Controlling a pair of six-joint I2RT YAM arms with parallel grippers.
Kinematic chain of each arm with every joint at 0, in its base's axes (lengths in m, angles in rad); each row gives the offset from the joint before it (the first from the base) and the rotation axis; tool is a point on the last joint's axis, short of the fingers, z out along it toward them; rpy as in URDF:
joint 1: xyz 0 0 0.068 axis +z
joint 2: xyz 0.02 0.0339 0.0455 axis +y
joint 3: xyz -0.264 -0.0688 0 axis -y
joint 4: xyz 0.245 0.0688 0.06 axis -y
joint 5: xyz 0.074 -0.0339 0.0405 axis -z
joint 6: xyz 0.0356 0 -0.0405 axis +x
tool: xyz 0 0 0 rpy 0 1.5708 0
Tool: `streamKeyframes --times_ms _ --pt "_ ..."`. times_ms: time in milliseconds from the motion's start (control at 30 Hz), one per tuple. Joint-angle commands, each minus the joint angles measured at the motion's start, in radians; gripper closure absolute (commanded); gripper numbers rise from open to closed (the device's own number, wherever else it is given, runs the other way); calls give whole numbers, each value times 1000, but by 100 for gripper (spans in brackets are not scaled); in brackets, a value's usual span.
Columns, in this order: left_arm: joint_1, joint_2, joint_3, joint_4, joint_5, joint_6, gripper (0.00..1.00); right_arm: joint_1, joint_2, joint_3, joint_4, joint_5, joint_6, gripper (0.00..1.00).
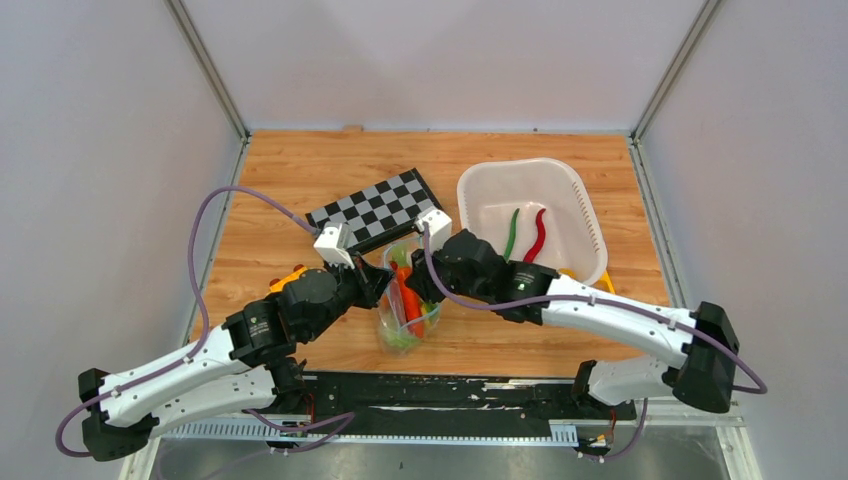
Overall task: Place the food in the zip-top bag and seal the zipper
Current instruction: Place the fake vegetable in the zipper food storage bag, then zip the zipper food storage bag at the center of the board.
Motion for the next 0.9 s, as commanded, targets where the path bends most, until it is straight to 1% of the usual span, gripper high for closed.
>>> streamKeyframes --times_ms 0,67,167,267,367,467,533,667,700,800,867 --pt "-3 3 9 43 4 -2 100 -8 97 80 -2 29 -35 79" --pt "-4 4 9 43 10 -2 100 -13 141 105 21 5 -56 78" --pt "-3 0 11 39 9 0 100 -15 198 160 1 -6 -82 78" --pt "-4 -7 14 24 -1 1 100 -16 199 180 -23 2 -93 78" --pt "-3 -17 9 21 -15 0 100 -18 134 144 -1 -2 -98 76" --pt "-3 -17 7 20 -24 0 100 -22 31 106 15 -42 -101 73" --pt "-4 -15 6 22 -26 0 100 -23 -32 84 21 -69 -104 69" --pt "-3 -10 6 25 -24 0 100 -24 -146 45 15 -66 -93 61" --pt "-3 -9 6 26 -24 0 100 -24 -169 28 3 -34 -83 58" --pt "-3 -5 6 29 -17 0 100 -25 -221 -13 -34 124 -53 51" --pt "-3 -1 7 32 -12 -1 100 -35 -229 -25 -67 183 -34 45"
